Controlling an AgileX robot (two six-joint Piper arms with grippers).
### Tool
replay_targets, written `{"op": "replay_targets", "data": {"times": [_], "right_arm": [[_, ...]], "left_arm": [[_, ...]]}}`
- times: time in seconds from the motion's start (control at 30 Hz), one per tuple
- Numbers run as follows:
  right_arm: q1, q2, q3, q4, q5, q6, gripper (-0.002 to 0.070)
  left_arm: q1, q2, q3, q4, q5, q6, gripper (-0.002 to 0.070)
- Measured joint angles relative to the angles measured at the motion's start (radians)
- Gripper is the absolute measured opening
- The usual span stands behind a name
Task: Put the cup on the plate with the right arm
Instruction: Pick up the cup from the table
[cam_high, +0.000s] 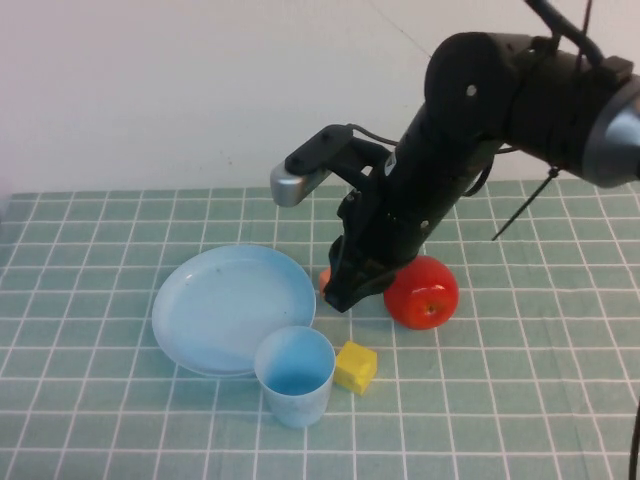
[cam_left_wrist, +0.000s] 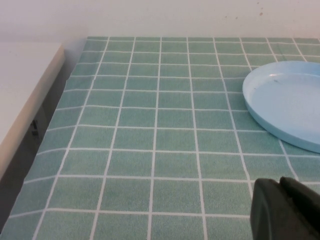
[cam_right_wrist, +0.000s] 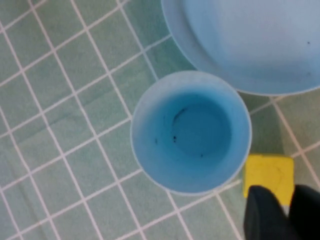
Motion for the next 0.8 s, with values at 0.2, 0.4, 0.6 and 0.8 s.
{"op": "replay_targets", "data": {"times": [0.2, 0.4, 0.6, 0.8], "right_arm": [[0.0, 0.092, -0.087, 0.021, 0.021, 0.014, 0.0372], [0.0, 0.156, -0.095, 0.025, 0.035, 0.015, 0.0439], [0.0, 0.203, -0.097, 0.028, 0.023, 0.015, 0.0444], [0.003, 0.25, -0.097, 0.03, -0.014, 0.008, 0.0397]], "left_arm": [[0.0, 0.0, 0.0, 0.0, 0.0, 0.0, -0.0003], [0.0, 0.0, 0.0, 0.0, 0.0, -0.003, -0.0003], [0.0, 0.0, 0.0, 0.0, 0.0, -0.003, -0.0003], [0.0, 0.0, 0.0, 0.0, 0.0, -0.003, -0.0003]]}}
